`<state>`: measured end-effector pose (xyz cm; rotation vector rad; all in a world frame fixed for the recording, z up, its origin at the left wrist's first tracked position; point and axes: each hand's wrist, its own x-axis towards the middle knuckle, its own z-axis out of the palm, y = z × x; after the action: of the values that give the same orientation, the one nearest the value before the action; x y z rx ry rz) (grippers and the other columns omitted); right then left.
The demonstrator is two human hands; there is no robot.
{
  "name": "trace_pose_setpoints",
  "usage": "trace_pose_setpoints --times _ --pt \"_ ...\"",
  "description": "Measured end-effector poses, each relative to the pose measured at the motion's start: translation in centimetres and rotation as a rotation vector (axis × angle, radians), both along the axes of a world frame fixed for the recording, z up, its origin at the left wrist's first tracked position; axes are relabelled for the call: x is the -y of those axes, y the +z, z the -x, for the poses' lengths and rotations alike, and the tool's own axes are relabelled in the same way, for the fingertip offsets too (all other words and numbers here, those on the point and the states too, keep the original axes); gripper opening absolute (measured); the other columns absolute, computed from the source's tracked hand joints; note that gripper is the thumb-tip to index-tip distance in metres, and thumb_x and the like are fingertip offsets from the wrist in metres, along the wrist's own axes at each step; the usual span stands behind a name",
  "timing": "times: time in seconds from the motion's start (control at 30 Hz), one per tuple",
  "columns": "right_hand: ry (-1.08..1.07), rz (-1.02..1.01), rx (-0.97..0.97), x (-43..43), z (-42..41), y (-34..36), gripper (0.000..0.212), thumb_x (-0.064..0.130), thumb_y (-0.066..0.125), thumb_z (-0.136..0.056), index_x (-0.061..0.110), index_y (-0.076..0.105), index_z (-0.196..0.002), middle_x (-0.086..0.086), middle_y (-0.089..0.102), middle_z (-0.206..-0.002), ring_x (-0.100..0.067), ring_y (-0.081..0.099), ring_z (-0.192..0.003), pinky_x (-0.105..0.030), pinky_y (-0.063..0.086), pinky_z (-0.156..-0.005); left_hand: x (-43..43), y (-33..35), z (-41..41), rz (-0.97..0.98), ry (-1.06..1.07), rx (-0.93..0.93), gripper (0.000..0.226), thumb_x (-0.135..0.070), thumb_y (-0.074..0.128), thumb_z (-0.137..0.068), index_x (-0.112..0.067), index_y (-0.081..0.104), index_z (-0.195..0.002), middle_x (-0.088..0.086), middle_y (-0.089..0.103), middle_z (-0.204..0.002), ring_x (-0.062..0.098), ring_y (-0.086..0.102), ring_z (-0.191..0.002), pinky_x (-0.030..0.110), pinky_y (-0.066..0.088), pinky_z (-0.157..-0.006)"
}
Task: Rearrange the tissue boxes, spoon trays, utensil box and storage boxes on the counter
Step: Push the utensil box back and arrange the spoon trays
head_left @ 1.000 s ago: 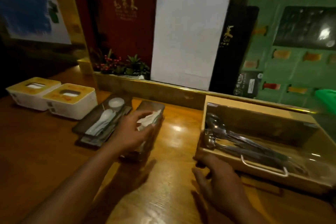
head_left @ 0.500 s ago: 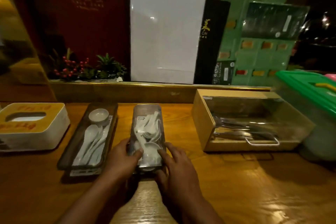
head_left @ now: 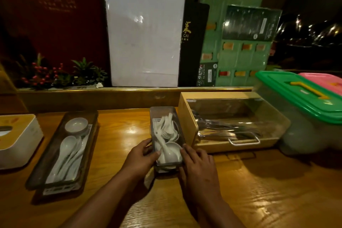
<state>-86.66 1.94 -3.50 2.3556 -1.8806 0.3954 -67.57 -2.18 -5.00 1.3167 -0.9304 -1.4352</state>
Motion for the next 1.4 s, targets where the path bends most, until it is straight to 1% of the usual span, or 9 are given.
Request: trace_pose_setpoints --times 0.3,0.57,0.67,0.87,1.0,1.07,1.13,1.3,1.4 --pt "-0.039 0.023 -0.047 1.1 0.9 0.1 0.068 0.036 0.085 -0.068 0.02 0.062 -0.131 0.0 0.064 -0.134 -0.026 0.059 -0.111 -0.041 0.053 -0.08 1.4 0.5 1.7 -0.047 -0.011 -0.042 0.053 0.003 0.059 -0.095 -0.037 0.062 -0.13 0.001 0.075 -0.119 0.027 0.074 -0.105 0.052 0.061 -0.087" --pt "-0.028 0.072 -0.061 1.7 1.1 -0.5 0.073 0.032 0.089 -0.063 0.013 0.064 -0.129 -0.004 0.067 -0.13 -0.029 0.061 -0.109 -0.044 0.056 -0.08 1.8 0.1 2.2 0.006 -0.009 0.068 0.053 -0.002 0.065 -0.093 -0.047 0.061 -0.122 0.0 0.073 -0.124 0.025 0.07 -0.114 0.05 0.058 -0.094" --pt "-0.023 0.074 -0.053 1.7 1.0 -0.5 0.074 0.031 0.089 -0.062 0.012 0.064 -0.129 -0.004 0.066 -0.13 -0.027 0.059 -0.109 -0.042 0.055 -0.079 1.7 0.4 2.2 0.015 -0.019 0.069 0.055 -0.002 0.065 -0.093 -0.04 0.059 -0.132 0.003 0.071 -0.128 0.025 0.068 -0.116 0.05 0.058 -0.094" --pt "-0.041 0.034 -0.049 2.0 0.9 -0.8 0.078 0.028 0.09 -0.061 0.012 0.062 -0.132 -0.005 0.063 -0.134 -0.027 0.058 -0.109 -0.041 0.053 -0.079 1.0 1.9 3.0 -0.04 -0.008 0.004 0.046 -0.005 0.054 -0.099 -0.04 0.061 -0.129 -0.002 0.072 -0.122 0.025 0.07 -0.112 0.05 0.058 -0.094" --pt "-0.067 0.017 -0.044 1.5 0.4 -0.3 0.072 0.028 0.086 -0.065 0.012 0.062 -0.131 -0.008 0.062 -0.136 -0.031 0.057 -0.117 -0.046 0.053 -0.086 -0.7 3.5 3.5 -0.072 0.025 -0.05 0.041 -0.009 0.051 -0.103 -0.037 0.057 -0.132 -0.005 0.068 -0.126 0.018 0.068 -0.109 0.033 0.06 -0.081" --pt "-0.071 0.027 -0.008 0.7 -0.3 0.4 0.07 0.033 0.08 -0.068 0.013 0.061 -0.132 -0.011 0.06 -0.138 -0.035 0.054 -0.125 -0.051 0.05 -0.095 -1.6 3.7 2.7 -0.046 0.064 0.048 0.056 -0.018 0.057 -0.102 -0.033 0.039 -0.153 0.0 0.051 -0.151 0.022 0.054 -0.131 0.036 0.051 -0.097" --pt "-0.014 0.065 0.064 -0.1 -1.7 1.1 0.066 0.035 0.072 -0.072 0.015 0.059 -0.134 -0.012 0.057 -0.139 -0.035 0.048 -0.13 -0.053 0.046 -0.102 -2.4 3.9 0.8 0.059 0.059 0.254 0.064 -0.025 0.062 -0.099 -0.033 0.034 -0.156 0.002 0.045 -0.157 0.02 0.046 -0.14 0.04 0.046 -0.108" --pt "0.293 0.103 0.226 -1.9 -8.6 1.1 0.046 0.037 0.059 -0.084 0.021 0.06 -0.128 -0.006 0.059 -0.131 -0.029 0.05 -0.125 -0.049 0.042 -0.104 -5.6 5.5 -7.0 0.274 0.138 0.572 0.057 -0.02 0.068 -0.095 -0.029 0.046 -0.148 -0.004 0.056 -0.145 0.01 0.05 -0.134 0.031 0.047 -0.106" --pt "0.435 0.072 0.234 -2.5 -13.6 0.7 0.046 0.041 0.055 -0.086 0.025 0.055 -0.13 -0.003 0.057 -0.131 -0.026 0.049 -0.123 -0.044 0.042 -0.103 -7.3 6.1 -13.2 0.284 0.271 0.778 0.05 -0.024 0.067 -0.095 -0.031 0.053 -0.143 -0.011 0.057 -0.138 0.008 0.051 -0.126 0.033 0.048 -0.101"
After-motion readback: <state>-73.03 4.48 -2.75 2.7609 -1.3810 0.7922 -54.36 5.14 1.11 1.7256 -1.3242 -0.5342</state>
